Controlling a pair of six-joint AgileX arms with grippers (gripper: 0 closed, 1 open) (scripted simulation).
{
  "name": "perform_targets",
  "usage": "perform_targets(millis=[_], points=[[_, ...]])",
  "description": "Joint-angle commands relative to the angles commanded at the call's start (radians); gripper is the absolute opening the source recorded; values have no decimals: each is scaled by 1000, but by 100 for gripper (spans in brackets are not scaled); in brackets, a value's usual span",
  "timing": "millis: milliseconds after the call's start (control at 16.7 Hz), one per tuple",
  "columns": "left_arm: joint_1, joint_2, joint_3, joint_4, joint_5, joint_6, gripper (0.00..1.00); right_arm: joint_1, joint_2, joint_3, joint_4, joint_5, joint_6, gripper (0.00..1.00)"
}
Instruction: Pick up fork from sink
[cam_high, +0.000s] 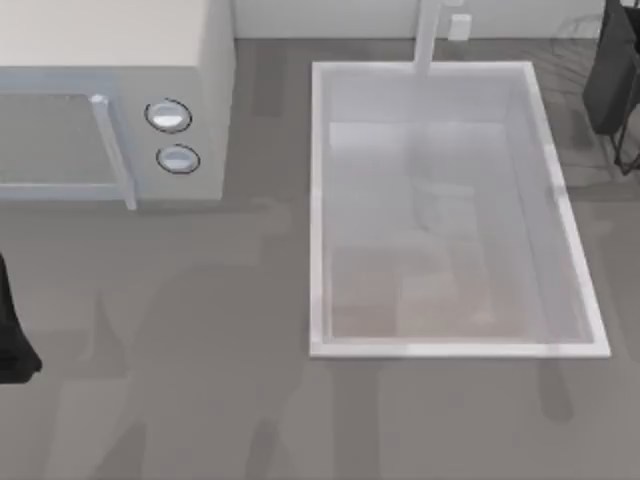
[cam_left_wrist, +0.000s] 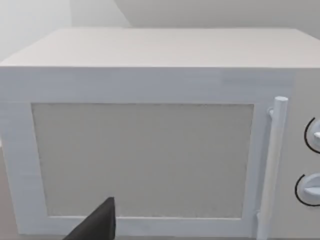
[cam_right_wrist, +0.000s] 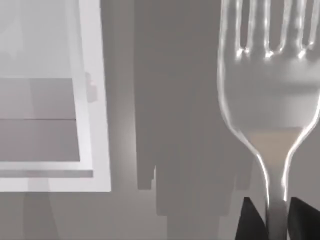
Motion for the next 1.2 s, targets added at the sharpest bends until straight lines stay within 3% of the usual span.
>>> perform_targets(millis=[420, 780, 1200], points=[[0, 0, 0, 0, 0, 0, 100, 0, 35, -285, 333, -1, 2, 0], [0, 0, 0, 0, 0, 0, 100, 0, 43, -331, 381, -1, 2, 0], [0, 0, 0, 0, 0, 0, 100, 0, 43, -331, 381, -1, 2, 53]])
